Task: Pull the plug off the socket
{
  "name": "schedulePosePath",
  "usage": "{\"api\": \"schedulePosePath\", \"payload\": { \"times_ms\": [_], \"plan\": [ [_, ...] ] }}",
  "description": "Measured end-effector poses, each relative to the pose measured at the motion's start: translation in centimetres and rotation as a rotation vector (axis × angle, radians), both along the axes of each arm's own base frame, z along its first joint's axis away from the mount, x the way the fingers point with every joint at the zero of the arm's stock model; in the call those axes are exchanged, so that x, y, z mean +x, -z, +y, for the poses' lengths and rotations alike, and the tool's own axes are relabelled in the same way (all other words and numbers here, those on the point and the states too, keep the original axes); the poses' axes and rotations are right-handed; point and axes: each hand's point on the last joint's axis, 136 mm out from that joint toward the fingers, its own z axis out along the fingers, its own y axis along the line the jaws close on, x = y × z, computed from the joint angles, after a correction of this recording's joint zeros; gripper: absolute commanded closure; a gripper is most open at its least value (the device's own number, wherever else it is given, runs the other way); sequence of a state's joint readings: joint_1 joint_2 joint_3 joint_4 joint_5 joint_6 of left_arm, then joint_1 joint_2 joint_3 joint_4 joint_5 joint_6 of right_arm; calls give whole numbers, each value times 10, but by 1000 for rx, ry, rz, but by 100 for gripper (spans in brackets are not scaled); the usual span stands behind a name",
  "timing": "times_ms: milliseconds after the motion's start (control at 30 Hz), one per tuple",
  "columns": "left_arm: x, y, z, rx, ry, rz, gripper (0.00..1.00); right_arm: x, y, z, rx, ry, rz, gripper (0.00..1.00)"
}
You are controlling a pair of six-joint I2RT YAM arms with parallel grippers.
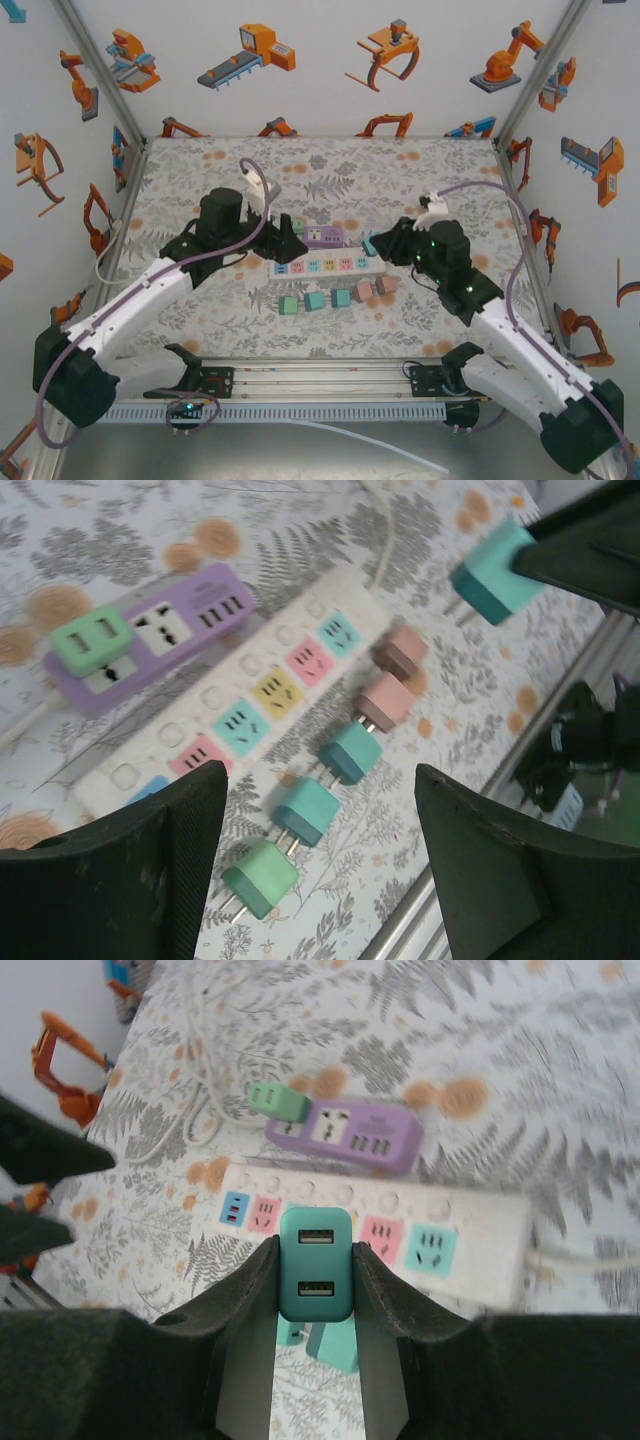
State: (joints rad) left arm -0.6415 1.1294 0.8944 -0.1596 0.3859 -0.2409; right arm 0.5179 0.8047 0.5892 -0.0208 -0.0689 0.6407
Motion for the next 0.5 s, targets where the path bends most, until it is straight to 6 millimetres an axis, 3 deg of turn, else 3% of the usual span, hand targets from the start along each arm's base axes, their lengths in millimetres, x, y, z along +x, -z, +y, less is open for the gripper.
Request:
{"api": "schedulePosePath", "payload": {
  "times_ms": [300,500],
  "plan": [
    [-97,6,-26,42,344,-161,21,-42,52,-58,178,265,160,85],
    [-118,22,-23,75,431,-242,18,-64,100,-84,254,392,259,84]
  ]
}}
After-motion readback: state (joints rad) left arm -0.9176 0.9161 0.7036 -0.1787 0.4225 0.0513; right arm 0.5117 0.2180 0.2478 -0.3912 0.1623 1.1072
